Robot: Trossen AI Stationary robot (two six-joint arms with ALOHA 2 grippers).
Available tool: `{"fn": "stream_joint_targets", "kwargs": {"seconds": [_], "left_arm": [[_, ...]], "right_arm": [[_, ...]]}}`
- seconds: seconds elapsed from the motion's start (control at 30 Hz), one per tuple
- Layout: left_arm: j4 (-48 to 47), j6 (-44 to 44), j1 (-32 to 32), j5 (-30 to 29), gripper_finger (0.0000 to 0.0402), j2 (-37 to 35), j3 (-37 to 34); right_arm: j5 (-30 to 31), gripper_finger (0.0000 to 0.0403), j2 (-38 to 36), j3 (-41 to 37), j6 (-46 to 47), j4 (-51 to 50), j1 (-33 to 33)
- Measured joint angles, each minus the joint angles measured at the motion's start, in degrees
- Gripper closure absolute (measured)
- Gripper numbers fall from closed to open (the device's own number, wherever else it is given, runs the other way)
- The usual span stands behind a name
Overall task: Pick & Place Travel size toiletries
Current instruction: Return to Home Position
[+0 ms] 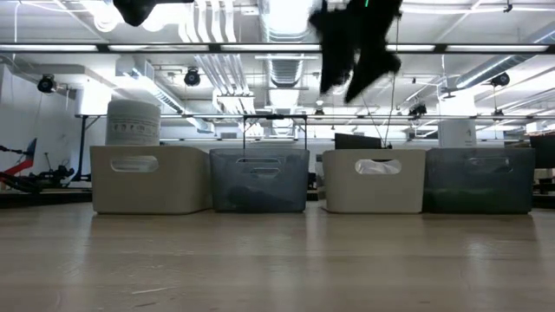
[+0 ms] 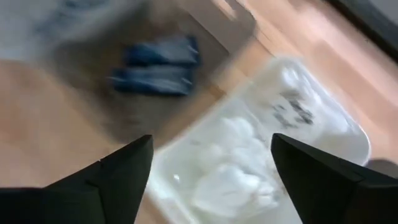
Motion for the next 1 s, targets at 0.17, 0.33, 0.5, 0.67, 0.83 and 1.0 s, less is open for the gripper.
{"fn": "stream_joint_targets", "kwargs": {"seconds": [0.17, 0.33, 0.5, 0.67, 0.83, 1.0], "left_arm": [[-0.1, -5.0, -0.1, 1.5, 0.0241, -0.6, 0.2], [1.2, -5.7, 0.1, 10.4, 0.0241, -1.2, 0.1], [2.2, 1.0, 0.7, 11.5, 0.0241, -2.4, -0.3], [14.1, 7.3, 2.2, 26.4, 0.0241, -3.4, -5.4], [21.8, 6.4, 6.6, 32.3, 0.0241, -5.8, -12.1], [24.7, 5.1, 15.4, 39.7, 0.0241, -14.3, -17.3]], "right_arm": [[1.3, 0.0062, -6.3, 3.6, -1.5, -0.5, 4.9], [1.1, 0.0044, -12.4, 6.3, 5.2, 7.5, 9.2], [-4.2, 0.0040, -15.3, -0.8, -5.2, 32.6, 15.6], [-5.9, 0.0052, -12.6, -16.6, -2.2, 63.8, 19.1], [-11.9, 0.0067, -7.2, -29.7, -3.1, 96.3, 19.6], [-13.5, 0.0075, -9.9, -37.4, -3.7, 103.5, 18.2]]}}
